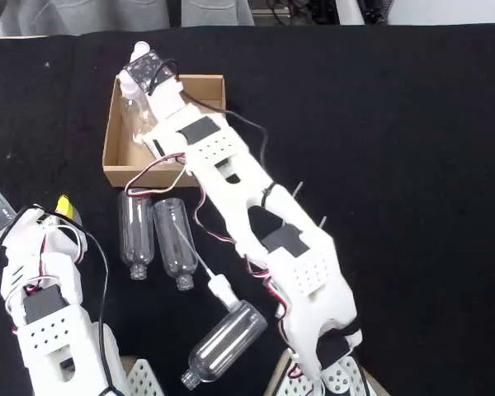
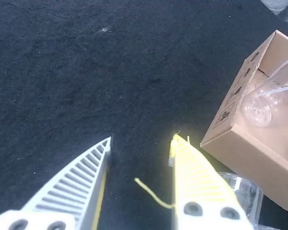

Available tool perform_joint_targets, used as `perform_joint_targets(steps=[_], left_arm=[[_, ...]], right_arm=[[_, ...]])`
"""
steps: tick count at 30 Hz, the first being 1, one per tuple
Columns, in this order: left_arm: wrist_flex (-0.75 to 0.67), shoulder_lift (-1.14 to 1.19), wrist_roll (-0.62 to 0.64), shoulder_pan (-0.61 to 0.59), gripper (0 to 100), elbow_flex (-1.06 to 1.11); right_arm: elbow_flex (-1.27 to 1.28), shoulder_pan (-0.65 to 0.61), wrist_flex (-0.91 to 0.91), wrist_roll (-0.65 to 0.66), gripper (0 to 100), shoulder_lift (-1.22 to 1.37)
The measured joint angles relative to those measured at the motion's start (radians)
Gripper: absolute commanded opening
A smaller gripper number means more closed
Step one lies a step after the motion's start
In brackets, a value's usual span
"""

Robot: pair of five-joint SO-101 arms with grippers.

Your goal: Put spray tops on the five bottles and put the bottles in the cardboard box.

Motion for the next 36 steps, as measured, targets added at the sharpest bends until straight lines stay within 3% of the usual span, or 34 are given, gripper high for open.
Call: perform_joint_targets(steps=[9,36], left_arm=[[0.000,0.000,0.000,0.000,18,0.000],[0.000,0.000,0.000,0.000,18,0.000]], right_arm=[[0.000,0.009,0.121,0.000,23.7,-0.023],[0.000,0.009,0.568,0.002,23.7,-0.456]])
